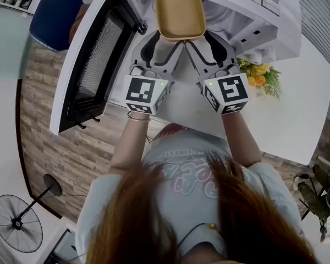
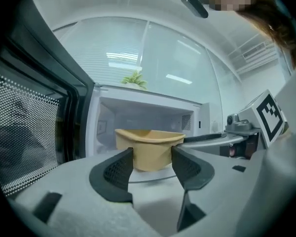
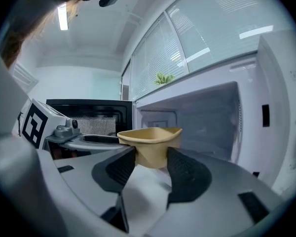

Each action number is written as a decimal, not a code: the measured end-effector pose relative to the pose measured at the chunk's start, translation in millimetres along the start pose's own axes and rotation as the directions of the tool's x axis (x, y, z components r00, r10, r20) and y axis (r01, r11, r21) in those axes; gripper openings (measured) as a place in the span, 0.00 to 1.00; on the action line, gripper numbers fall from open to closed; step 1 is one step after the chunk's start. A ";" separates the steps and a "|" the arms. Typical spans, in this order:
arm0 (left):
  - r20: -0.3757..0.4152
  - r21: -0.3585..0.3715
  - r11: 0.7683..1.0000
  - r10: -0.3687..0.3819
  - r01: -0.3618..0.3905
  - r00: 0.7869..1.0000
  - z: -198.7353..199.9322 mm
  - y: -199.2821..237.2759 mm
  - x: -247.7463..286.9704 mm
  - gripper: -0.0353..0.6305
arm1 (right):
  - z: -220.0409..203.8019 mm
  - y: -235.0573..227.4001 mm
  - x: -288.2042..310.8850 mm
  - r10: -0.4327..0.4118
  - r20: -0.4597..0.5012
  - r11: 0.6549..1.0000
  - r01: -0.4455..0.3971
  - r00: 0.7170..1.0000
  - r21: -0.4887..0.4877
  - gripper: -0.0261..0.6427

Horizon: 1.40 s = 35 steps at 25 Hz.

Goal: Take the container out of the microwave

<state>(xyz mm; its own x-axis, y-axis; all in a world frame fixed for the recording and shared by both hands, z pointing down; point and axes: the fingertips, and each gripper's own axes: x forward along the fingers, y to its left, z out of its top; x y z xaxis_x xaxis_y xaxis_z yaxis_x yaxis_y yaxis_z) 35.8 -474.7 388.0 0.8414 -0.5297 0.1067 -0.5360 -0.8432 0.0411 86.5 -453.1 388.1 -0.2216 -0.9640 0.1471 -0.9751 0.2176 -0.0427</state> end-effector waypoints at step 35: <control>0.020 0.044 0.999 -0.015 0.015 1.000 27.5 -58.6 -59.0 0.42 | 21.8 34.4 -77.6 -0.007 0.052 1.000 0.007 0.999 -0.004 0.33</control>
<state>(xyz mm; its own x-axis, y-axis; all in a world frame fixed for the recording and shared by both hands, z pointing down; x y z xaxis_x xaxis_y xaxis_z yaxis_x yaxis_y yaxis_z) 19.5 -396.6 352.0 0.8508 -0.5183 0.0865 -0.5202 -0.8540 -0.0010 70.3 -374.1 353.7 -0.2144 -0.9720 0.0960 -0.9766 0.2117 -0.0377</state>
